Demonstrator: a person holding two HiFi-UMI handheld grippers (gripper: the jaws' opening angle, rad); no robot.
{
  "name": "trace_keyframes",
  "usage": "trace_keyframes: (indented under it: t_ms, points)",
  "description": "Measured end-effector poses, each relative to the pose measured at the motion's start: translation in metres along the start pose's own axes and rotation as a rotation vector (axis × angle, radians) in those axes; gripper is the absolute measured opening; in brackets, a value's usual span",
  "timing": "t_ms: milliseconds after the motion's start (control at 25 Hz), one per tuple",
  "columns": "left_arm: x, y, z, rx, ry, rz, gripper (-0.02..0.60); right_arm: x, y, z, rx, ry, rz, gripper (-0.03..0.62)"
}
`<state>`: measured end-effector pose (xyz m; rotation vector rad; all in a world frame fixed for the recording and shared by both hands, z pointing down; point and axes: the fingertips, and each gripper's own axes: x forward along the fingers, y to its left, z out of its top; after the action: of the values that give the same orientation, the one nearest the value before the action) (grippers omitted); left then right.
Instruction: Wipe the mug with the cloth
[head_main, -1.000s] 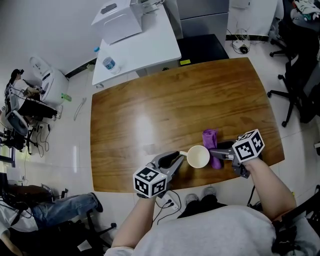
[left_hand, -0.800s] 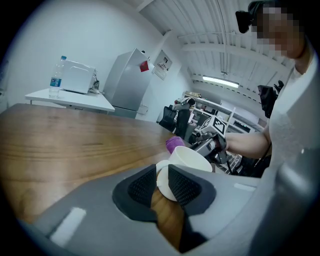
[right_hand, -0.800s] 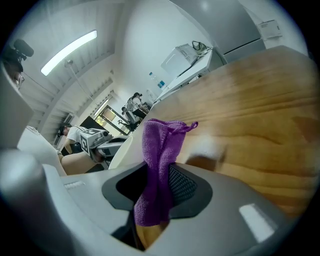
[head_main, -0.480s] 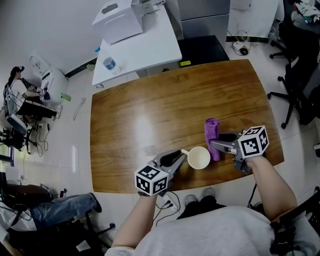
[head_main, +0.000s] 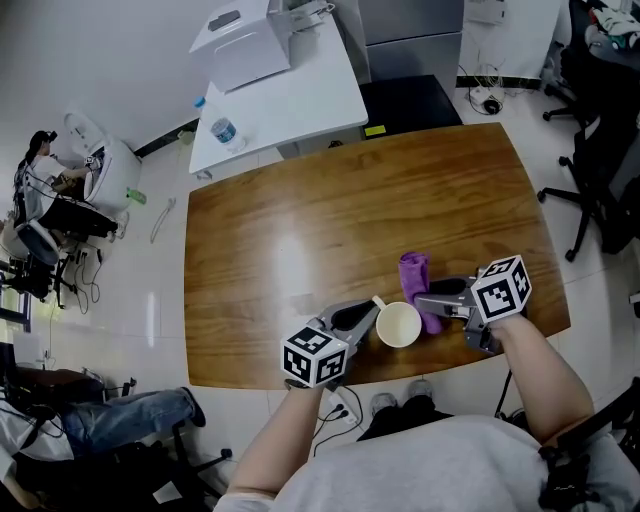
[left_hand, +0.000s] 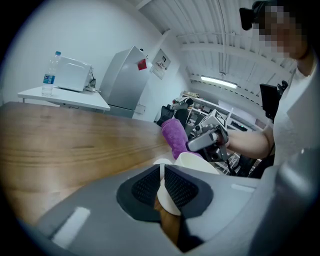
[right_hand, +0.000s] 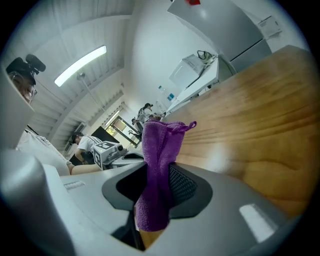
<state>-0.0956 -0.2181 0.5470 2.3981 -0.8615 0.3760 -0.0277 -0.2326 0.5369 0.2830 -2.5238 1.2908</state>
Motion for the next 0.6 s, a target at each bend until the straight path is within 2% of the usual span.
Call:
trace_keyframes:
  t_ms: [240,400,520,600]
  points:
    - [0.003,0.0,0.001,-0.009,-0.007,0.003,0.0,0.006,-0.02,-0.028,-0.017,0.108,-0.07,0.132]
    - [0.005,0.0,0.0,-0.014,-0.005,0.002,0.0,0.006,-0.026,-0.033,-0.018,0.127,-0.079,0.132]
    - [0.005,0.001,-0.002,-0.019,-0.005,-0.001,0.0,0.003,-0.027,-0.024,-0.025,0.09,-0.086,0.132]
    - [0.004,0.002,-0.001,-0.02,-0.008,-0.001,0.0,0.0,-0.024,-0.003,-0.031,0.007,-0.085,0.132]
